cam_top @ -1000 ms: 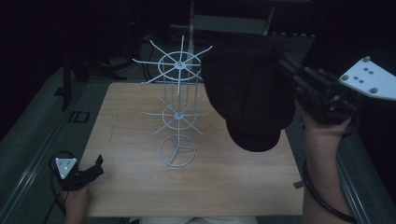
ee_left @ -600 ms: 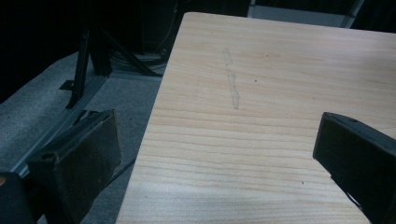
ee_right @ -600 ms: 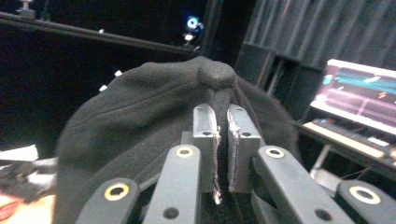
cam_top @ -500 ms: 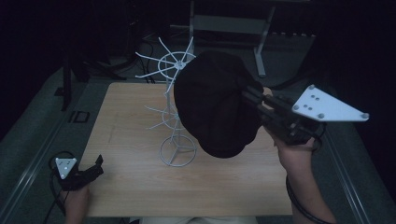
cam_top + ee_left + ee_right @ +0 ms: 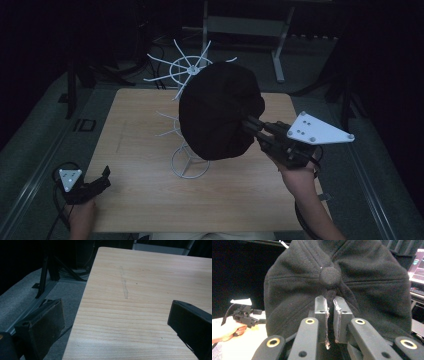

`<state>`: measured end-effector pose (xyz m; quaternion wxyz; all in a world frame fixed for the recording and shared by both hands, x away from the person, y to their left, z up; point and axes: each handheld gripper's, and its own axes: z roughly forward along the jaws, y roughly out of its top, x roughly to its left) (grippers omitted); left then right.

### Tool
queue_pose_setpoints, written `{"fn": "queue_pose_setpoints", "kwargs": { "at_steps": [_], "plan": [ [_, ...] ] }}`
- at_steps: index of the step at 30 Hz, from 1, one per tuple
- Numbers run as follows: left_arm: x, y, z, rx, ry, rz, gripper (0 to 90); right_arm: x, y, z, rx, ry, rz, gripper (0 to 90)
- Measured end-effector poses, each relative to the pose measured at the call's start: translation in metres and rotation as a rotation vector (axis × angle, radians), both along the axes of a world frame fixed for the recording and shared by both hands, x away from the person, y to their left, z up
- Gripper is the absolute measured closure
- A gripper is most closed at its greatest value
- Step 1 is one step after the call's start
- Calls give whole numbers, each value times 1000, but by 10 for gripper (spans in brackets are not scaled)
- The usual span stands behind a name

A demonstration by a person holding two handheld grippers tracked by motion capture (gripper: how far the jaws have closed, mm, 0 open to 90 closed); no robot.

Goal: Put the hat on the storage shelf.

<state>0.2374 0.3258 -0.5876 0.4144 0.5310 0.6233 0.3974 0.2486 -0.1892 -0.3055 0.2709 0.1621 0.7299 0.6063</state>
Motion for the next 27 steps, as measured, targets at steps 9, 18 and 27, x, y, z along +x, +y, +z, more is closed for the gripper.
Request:
{"fn": "queue_pose_setpoints", "kwargs": {
  "at_steps": [9, 18, 27],
  "plan": [
    [0, 0, 0, -3, 1, 1, 15, -2, -3, -6, 25, -2, 8, 675],
    [0, 0, 0, -7, 0, 0, 15, -10, -19, -9, 65, -14, -2, 449],
    [0, 0, 0, -5, 1, 1, 15, 0, -60, -33, 92, 52, -99, 406]
  ]
}}
